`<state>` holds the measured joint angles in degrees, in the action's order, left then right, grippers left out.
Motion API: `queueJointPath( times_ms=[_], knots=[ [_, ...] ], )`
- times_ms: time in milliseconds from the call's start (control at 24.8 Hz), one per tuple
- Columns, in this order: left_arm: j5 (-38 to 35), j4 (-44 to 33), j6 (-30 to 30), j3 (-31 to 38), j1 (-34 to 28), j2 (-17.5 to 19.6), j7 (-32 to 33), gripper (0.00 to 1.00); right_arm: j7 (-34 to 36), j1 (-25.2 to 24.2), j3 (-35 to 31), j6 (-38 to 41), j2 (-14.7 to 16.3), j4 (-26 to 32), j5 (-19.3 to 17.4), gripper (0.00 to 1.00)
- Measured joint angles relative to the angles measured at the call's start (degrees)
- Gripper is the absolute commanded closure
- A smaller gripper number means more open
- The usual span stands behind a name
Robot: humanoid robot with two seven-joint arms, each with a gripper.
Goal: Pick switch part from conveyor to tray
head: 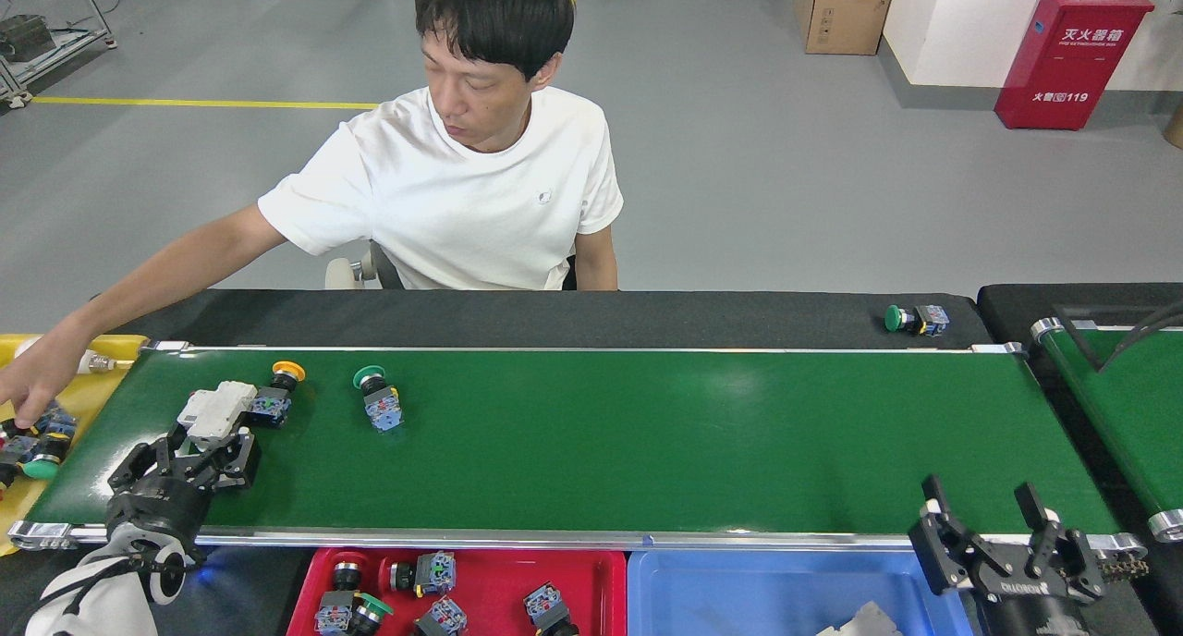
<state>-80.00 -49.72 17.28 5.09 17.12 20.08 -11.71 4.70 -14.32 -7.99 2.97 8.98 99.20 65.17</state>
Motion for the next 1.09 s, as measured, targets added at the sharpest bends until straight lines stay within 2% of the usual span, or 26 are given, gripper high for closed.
queueJointPath(
  times_ms=[161,282,444,565,645,766,1008,1089],
  knots=[
    [0.7,-22.3,0.0,3.0,-16.6,-0.2,1.2,0.9,0.2,0.0,-0.1,0.0,0.0,0.2,0.0,0.01],
    [0.7,-36.9,0.2,3.4,-26.9,-1.7,1.6,0.89,0.2,0.0,-0.1,-0.1,0.0,0.2,0.0,0.01],
    [0.4,-49.6,2.0,1.6,-37.0,-3.8,1.8,0.89,0.2,0.0,-0.2,-0.1,0.0,0.2,0.0,0.01],
    [-0.8,-51.2,4.1,-5.3,-36.8,-3.7,1.8,0.88,0.3,0.0,-0.2,-0.1,0.1,0.2,0.0,0.01],
    [-3.2,-51.3,5.8,-11.0,-33.9,-2.8,2.0,0.87,0.3,0.0,-0.2,-0.1,0.6,0.2,0.0,0.01],
    [-11.4,-51.3,9.7,-20.1,-27.8,-3.3,2.0,0.86,0.3,0.0,-0.2,-0.2,1.3,0.2,0.0,0.01],
    [-25.4,-47.6,14.2,-36.2,-20.6,-11.0,4.2,0.81,0.5,0.0,-0.2,1.1,1.3,0.2,0.0,0.01],
    [-29.5,-46.3,15.1,-40.2,-19.2,-14.3,5.6,0.75,0.5,0.0,-0.2,1.6,1.3,0.2,0.0,0.01]
  ],
)
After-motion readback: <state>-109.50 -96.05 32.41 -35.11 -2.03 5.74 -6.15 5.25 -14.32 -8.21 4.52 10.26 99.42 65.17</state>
